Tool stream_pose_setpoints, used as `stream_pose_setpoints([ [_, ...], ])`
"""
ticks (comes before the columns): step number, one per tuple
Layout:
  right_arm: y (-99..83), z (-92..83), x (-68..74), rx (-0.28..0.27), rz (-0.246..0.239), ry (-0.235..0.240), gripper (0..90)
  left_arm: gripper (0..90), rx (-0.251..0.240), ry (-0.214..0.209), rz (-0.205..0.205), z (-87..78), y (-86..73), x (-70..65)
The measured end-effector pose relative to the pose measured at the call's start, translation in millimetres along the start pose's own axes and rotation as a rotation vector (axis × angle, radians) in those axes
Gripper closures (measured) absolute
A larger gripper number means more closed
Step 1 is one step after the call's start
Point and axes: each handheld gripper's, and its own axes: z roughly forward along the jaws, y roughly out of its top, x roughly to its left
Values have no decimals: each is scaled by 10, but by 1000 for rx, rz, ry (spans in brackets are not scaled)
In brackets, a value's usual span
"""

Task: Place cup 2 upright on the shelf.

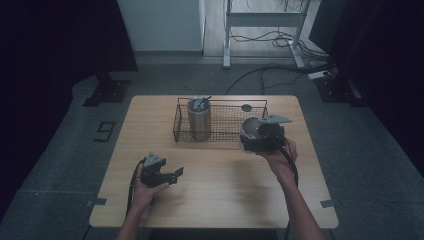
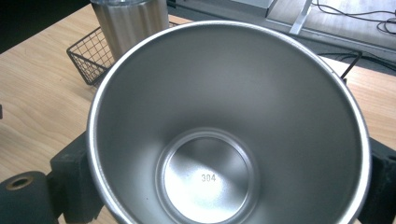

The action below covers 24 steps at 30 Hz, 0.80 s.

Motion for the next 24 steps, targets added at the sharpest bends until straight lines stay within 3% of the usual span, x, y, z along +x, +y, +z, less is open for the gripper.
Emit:
stream_pose_setpoints([
  [24,249,108,-23,13,-3,-19,72,154,14,-8,16,27,-12,-48],
])
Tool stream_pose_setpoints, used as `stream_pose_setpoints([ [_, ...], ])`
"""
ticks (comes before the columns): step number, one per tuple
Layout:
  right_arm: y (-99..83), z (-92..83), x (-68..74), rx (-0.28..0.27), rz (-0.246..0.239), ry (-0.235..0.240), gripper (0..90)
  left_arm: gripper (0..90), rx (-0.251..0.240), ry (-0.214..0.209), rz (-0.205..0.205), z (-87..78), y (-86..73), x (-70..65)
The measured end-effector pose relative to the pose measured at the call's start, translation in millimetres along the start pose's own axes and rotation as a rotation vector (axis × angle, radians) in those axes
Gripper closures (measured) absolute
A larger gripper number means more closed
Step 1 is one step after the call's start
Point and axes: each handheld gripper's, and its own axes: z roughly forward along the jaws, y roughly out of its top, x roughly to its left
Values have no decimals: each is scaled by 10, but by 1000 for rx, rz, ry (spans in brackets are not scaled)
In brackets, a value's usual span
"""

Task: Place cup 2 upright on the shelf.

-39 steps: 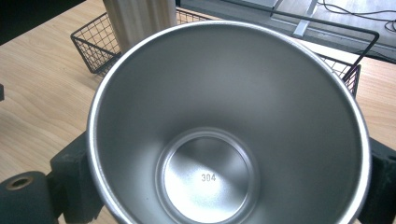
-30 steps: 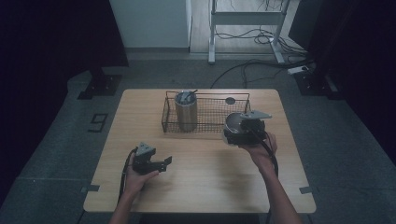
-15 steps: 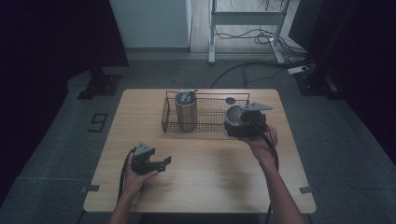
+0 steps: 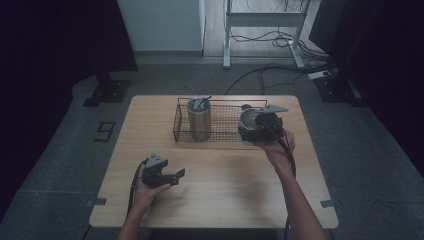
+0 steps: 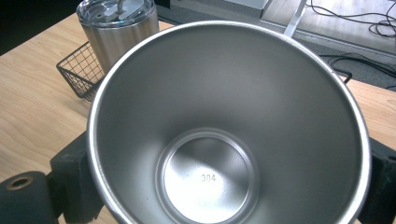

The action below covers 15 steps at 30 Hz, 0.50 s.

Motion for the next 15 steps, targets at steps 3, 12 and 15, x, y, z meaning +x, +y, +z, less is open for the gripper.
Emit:
stream_pose_setpoints([
  [3,30,26,9,3,-6,1,72,154,5,0,-1,3,-2,1],
  [12,115,121,10,-2,1,6,72,154,9,-4,6,18,-2,-30],
  [15,154,151,12,0,1,7,72,154,14,-9,15,29,0,-58],
])
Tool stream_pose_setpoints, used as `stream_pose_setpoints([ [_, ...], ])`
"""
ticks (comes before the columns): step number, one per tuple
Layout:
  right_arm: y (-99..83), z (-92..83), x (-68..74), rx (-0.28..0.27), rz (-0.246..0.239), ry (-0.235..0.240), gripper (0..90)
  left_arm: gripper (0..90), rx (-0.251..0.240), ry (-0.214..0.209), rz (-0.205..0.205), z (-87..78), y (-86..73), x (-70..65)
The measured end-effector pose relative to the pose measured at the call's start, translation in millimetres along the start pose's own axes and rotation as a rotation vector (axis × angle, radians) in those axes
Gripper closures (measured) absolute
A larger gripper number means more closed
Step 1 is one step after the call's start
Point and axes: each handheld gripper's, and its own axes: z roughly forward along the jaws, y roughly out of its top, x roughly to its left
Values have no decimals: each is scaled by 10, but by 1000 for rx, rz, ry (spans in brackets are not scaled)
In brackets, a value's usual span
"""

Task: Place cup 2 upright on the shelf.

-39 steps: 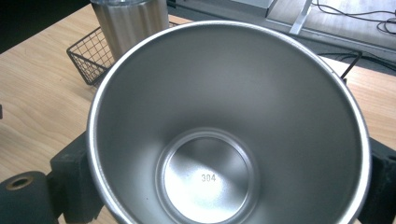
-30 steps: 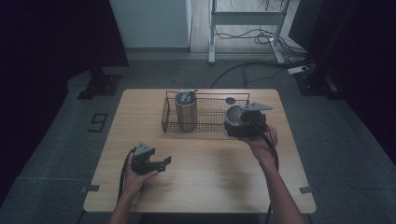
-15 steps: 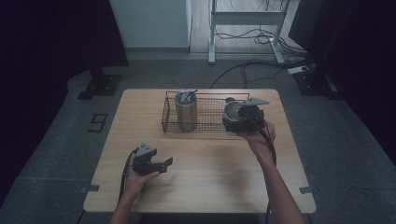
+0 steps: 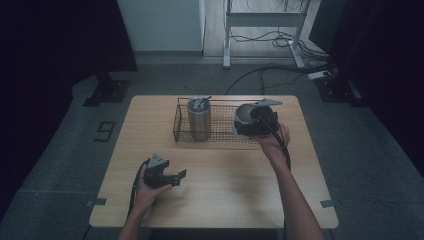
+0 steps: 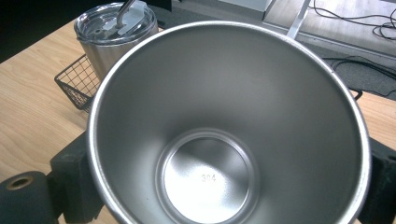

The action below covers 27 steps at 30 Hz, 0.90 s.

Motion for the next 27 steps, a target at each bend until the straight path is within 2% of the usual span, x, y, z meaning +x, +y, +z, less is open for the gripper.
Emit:
stream_pose_setpoints([
  [27,209,239,-49,25,-5,-12,72,154,-1,-7,-5,-6,8,4],
])
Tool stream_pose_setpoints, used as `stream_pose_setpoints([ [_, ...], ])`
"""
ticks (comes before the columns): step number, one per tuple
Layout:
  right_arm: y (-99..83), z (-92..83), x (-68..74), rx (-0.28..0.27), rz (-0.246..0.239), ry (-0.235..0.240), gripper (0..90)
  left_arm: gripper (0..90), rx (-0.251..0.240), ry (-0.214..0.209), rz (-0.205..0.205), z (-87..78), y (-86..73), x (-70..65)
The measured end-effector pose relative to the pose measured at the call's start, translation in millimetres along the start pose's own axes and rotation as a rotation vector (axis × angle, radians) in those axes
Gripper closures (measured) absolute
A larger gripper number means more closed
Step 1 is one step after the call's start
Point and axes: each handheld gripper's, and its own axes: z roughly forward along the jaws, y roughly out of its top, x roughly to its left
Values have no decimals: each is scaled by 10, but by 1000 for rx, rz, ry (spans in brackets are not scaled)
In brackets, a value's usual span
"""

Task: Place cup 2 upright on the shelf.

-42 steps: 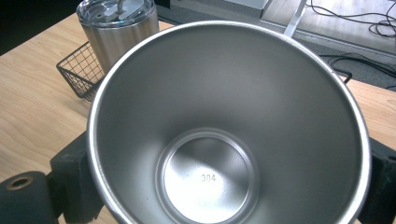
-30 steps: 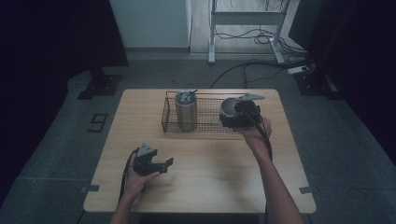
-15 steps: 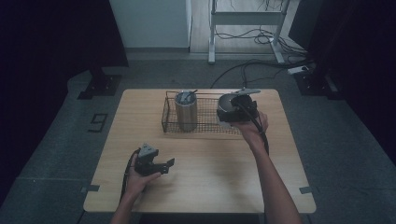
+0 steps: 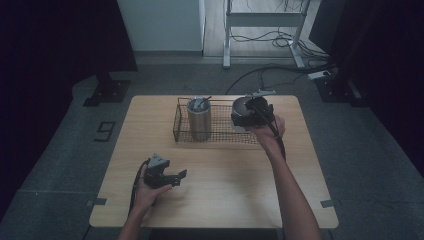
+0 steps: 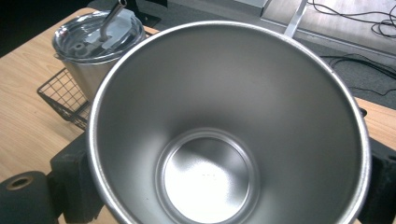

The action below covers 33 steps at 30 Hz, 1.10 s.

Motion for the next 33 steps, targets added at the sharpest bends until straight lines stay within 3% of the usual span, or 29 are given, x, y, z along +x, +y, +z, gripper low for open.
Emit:
stream_pose_setpoints([
  [20,46,309,-179,39,1,-8,72,154,9,4,4,8,-7,11],
  [33,36,532,-214,57,0,5,72,154,17,7,-1,14,-21,41],
])
